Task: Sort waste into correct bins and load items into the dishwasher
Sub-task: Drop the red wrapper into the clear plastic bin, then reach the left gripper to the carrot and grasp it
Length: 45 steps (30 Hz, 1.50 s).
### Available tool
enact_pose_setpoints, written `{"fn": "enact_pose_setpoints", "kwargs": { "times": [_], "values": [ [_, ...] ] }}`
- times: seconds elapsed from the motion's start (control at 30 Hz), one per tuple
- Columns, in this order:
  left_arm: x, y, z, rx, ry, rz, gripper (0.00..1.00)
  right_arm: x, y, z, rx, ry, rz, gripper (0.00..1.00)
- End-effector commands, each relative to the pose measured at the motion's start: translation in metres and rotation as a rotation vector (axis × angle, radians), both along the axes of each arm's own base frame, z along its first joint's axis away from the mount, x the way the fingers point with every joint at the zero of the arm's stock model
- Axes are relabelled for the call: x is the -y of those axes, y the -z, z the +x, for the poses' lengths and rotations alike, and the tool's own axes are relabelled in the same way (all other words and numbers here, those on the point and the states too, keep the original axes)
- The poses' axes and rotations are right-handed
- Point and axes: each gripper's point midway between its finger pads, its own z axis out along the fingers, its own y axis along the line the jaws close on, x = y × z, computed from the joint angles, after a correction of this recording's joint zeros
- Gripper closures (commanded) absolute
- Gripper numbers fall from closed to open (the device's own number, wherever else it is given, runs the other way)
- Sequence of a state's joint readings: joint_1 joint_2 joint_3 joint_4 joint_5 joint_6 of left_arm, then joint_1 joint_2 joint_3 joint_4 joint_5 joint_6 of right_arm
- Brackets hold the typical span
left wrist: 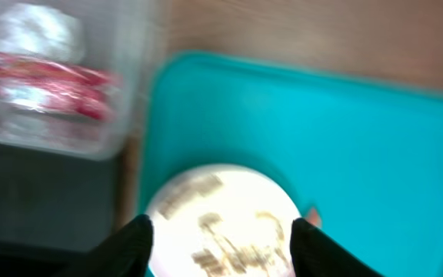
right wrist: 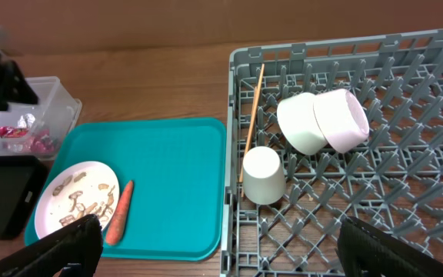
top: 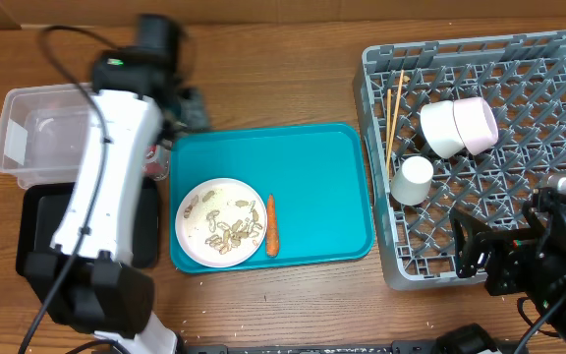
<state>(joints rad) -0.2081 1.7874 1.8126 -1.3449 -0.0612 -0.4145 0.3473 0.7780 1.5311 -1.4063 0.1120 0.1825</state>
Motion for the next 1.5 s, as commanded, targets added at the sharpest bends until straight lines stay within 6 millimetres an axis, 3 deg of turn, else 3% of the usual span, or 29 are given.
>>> {"fn": "enact_pose_setpoints", "kwargs": {
  "times": [0.0,0.17,0.33,0.53,0.83,1.2,1.47],
  "values": [
    [0.061,0.002,-0.028,-0.03,0.117,-0.033,0.44,0.002,-0.001,0.0,0.009,0.006,-0.003,0.0],
    [0.13,0.06,-0.073,-0.11,0.182,-0.006,0.51,0.002,-0.001,0.0,0.009,0.006,-0.003,0.0],
    [0.157,0.112,-0.128,-0.226,0.242,0.032,0.52,0.002,-0.001,0.0,0.009,0.006,-0.003,0.0],
    [0.153,0.129,-0.151,-0.271,0.257,0.094,0.55,0.002,-0.001,0.0,0.009,0.006,-0.003,0.0],
    [0.116,0.163,-0.178,-0.359,0.202,0.199,0.57,0.002,-0.001,0.0,0.009,0.006,-0.004,0.0],
    [0.127,0.182,-0.168,-0.303,0.306,0.141,0.55,0.002,-0.001,0.0,0.009,0.006,-0.003,0.0],
    [0.119,0.191,-0.159,-0.247,0.303,0.179,0.53,0.002,-0.001,0.0,0.009,0.006,-0.003,0.0]
  ]
}}
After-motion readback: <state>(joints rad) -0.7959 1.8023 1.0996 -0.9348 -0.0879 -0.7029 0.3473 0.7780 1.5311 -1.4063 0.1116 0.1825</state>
